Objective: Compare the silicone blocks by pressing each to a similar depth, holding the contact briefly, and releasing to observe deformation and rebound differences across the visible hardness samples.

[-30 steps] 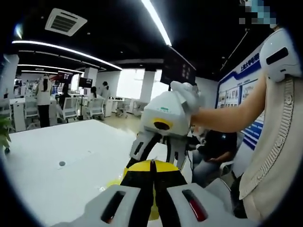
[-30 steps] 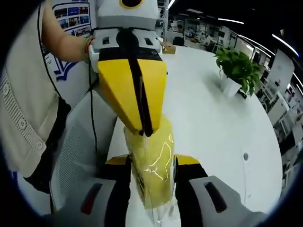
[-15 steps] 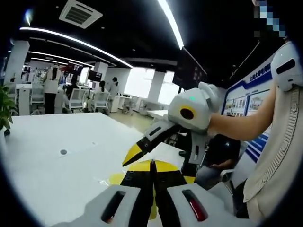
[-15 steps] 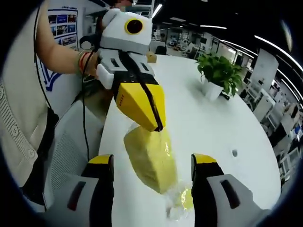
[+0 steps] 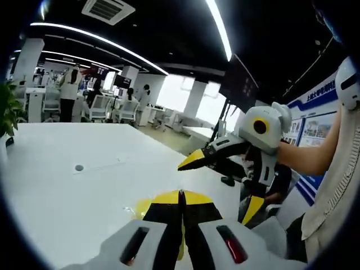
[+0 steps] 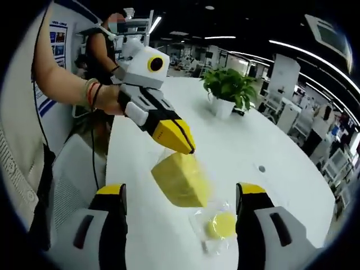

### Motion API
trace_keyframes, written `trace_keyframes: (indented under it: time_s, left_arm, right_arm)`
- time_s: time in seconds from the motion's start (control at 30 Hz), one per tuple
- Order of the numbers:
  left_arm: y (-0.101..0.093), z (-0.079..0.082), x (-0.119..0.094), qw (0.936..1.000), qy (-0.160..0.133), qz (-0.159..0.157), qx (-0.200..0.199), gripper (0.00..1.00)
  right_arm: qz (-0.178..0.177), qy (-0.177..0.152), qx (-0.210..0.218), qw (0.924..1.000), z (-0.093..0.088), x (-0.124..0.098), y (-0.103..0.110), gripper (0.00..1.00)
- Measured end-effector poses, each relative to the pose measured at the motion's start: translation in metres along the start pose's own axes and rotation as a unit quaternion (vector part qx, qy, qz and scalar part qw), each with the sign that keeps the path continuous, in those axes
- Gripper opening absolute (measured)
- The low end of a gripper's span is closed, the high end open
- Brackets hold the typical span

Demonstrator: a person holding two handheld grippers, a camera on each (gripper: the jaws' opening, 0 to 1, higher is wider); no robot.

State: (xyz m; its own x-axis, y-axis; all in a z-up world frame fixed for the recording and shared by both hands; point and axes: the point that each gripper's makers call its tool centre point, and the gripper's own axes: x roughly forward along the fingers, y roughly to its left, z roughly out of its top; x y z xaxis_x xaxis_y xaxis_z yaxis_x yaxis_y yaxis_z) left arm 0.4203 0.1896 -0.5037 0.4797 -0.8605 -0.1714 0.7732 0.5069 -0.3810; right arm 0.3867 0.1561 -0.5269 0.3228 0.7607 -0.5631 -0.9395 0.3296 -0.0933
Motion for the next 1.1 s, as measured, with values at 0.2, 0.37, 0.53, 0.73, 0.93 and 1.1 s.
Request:
trace_keyframes:
  time_s: [0.2, 0.37, 0.53, 0.73, 0.93, 1.1]
  left_arm:
    - [0.017, -0.004, 0.01, 0.9998, 0.001, 0.009, -0.017, 0.0]
    - [0.033, -0.011, 0.018, 0.9995, 0.008, 0.019, -0.023, 0.0]
    - [0.053, -0.025, 0.022, 0.9985, 0.02, 0.028, -0.041, 0.0]
    - [0.075, -0.042, 0.026, 0.9956, 0.032, 0.032, -0.082, 0.0]
    - [0.097, -0.053, 0.028, 0.9925, 0.031, 0.039, -0.111, 0.0]
    - [0.128, -0.043, 0.025, 0.9905, 0.013, 0.065, -0.12, 0.0]
  right_arm:
    - [-0.044, -0.006, 0.048, 0.9978, -0.024, -0.012, -0.009, 0.83]
    - [-0.084, -0.018, 0.102, 0.9911, -0.043, -0.028, -0.017, 0.86]
    - [-0.121, -0.027, 0.147, 0.9813, -0.063, -0.049, -0.021, 0.85]
    - [-0.135, 0.0, 0.174, 0.9753, -0.091, -0.059, -0.018, 0.85]
    - [-0.15, 0.012, 0.19, 0.9702, -0.102, -0.068, -0.023, 0.85]
    - [-0.145, 0.026, 0.197, 0.9692, -0.109, -0.068, -0.025, 0.83]
